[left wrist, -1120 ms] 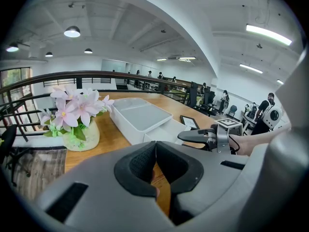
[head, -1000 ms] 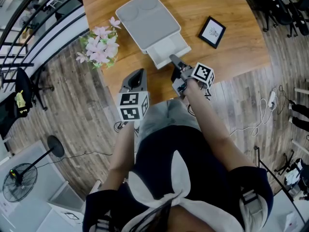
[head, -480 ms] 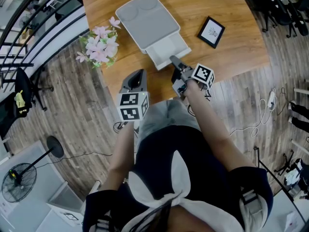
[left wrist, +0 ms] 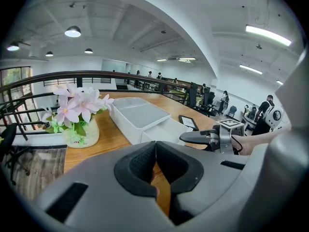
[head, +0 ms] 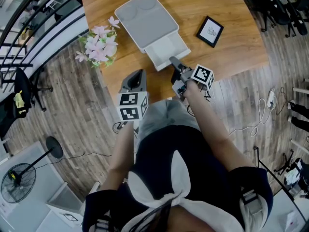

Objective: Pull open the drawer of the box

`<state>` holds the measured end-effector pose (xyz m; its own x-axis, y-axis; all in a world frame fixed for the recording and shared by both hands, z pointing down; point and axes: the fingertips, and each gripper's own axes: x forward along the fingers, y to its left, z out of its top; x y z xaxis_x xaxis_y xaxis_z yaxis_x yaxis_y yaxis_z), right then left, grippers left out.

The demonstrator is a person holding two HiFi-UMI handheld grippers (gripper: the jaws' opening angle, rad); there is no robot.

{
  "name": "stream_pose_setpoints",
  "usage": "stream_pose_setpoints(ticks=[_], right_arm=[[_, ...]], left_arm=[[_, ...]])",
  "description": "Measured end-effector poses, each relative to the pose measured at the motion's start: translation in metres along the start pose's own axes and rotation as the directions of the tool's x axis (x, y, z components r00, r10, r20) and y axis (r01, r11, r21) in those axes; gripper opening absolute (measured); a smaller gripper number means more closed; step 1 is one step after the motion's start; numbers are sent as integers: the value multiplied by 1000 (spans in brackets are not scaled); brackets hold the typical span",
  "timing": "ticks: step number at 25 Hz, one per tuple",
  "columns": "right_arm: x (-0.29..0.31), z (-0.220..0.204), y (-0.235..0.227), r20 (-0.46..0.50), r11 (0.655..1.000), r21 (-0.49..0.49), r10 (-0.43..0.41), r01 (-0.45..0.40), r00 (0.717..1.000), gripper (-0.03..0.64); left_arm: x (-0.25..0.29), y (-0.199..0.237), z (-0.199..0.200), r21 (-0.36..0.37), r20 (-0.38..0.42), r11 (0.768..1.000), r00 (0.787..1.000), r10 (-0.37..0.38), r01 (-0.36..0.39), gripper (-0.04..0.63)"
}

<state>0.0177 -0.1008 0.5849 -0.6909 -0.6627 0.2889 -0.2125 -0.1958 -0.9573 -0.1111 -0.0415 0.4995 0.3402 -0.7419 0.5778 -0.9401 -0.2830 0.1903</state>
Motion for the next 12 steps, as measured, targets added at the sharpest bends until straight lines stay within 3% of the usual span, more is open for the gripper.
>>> stream_pose_setpoints(ticks=[12], right_arm=[[-14,-5,-1,-2,1000,5,-6,6,1000,167]], left_arm=[[-6,-6,-3,0,1,1000,1000,3,-3,18]])
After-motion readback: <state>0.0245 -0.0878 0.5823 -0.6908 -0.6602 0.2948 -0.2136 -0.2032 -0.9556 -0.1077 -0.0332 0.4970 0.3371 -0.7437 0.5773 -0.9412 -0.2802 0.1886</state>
